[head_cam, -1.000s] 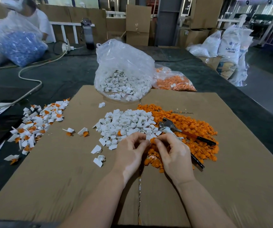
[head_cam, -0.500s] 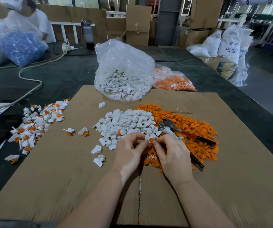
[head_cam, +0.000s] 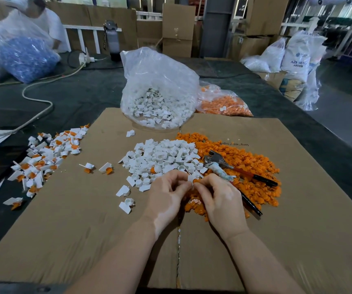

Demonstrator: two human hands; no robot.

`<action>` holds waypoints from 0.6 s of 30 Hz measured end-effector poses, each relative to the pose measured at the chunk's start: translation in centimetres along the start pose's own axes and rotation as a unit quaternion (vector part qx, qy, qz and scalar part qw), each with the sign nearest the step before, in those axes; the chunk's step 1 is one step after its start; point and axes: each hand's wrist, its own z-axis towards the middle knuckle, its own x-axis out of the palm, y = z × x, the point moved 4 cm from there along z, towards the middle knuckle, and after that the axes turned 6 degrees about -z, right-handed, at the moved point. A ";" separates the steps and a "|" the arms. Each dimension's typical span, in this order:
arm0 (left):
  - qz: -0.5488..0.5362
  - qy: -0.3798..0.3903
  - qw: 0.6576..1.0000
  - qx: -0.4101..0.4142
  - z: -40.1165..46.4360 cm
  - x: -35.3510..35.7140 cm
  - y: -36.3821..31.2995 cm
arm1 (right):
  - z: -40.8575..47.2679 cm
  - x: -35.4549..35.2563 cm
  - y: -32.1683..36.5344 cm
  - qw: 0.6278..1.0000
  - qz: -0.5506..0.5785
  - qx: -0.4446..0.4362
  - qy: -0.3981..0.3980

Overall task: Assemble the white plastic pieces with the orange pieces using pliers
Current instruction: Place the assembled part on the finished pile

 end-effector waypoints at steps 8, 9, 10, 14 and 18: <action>-0.045 0.004 0.999 0.003 0.0 -0.1 0.0 | 0.2 -0.5 0.4 0.999 0.045 -0.022 -0.020; -0.043 0.006 0.999 0.005 0.0 -0.1 0.0 | 0.2 -0.4 0.4 0.999 0.040 -0.032 -0.015; -0.043 0.006 0.999 0.005 0.0 -0.1 0.0 | 0.2 -0.4 0.4 0.999 0.034 -0.038 -0.012; -0.044 0.007 0.999 0.002 0.0 -0.1 0.1 | 0.3 -0.3 0.3 0.999 0.021 -0.032 -0.008; -0.036 0.008 0.999 -0.001 0.1 -0.1 0.1 | 0.3 -0.3 0.3 0.999 0.019 -0.030 -0.003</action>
